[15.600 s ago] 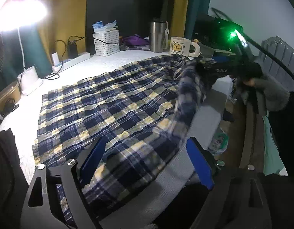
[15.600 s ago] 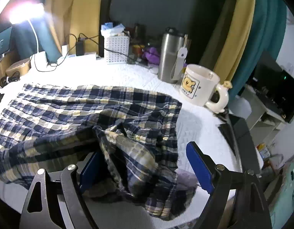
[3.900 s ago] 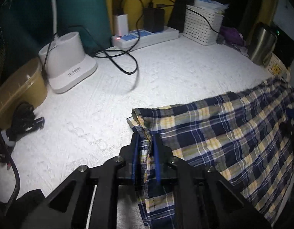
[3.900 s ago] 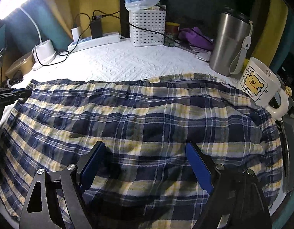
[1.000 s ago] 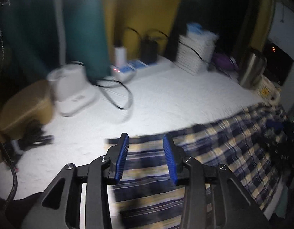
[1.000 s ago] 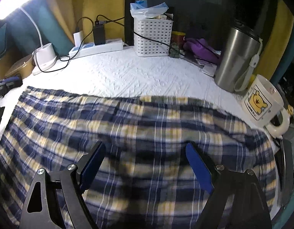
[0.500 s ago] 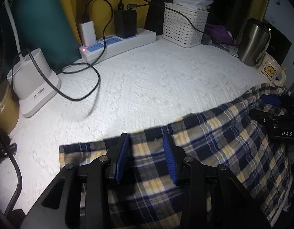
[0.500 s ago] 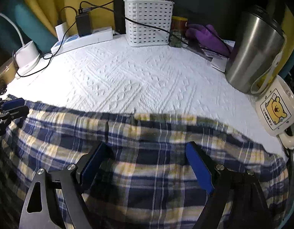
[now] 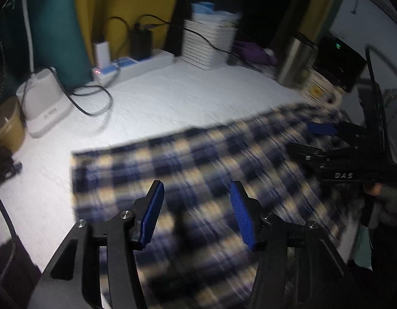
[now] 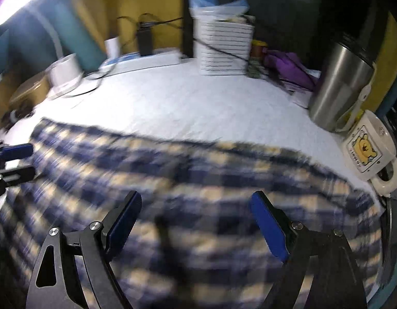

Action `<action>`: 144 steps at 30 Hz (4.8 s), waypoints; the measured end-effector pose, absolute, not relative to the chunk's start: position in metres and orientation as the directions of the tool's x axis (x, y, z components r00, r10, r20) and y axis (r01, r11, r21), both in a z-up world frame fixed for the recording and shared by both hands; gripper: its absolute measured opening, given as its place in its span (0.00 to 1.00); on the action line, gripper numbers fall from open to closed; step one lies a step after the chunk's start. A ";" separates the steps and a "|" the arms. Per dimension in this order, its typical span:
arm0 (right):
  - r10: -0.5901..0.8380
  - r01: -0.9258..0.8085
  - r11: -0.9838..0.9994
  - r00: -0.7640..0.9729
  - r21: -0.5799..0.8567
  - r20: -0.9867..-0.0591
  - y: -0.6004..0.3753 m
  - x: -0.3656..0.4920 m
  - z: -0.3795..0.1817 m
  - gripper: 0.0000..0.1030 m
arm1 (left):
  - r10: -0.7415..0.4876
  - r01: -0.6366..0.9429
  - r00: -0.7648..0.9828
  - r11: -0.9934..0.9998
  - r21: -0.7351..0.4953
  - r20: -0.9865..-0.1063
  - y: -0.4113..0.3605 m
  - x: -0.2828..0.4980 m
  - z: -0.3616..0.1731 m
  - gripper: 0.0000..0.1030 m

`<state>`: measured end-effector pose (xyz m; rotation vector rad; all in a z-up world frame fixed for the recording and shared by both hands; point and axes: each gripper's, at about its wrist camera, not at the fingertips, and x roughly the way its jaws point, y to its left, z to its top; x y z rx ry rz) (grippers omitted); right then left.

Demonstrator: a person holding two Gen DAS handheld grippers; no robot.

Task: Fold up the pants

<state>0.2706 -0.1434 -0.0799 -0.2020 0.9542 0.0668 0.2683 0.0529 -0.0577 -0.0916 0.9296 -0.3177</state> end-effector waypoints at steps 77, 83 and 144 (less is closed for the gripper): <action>0.022 0.112 0.986 0.656 0.126 -0.754 -0.287 0.122 -0.082 0.90 | -0.103 0.035 0.609 0.994 -0.103 -0.786 0.026 0.182 -0.050 0.57; 0.047 0.102 0.983 0.657 0.150 -0.752 -0.294 0.145 -0.081 0.92 | -0.070 -0.012 0.604 0.995 -0.097 -0.794 0.034 0.195 -0.050 0.57; 0.058 0.106 0.966 0.803 0.238 -0.594 -0.324 0.166 -0.003 0.10 | -0.050 -0.094 0.627 0.986 -0.139 -0.777 0.096 0.203 -0.054 0.57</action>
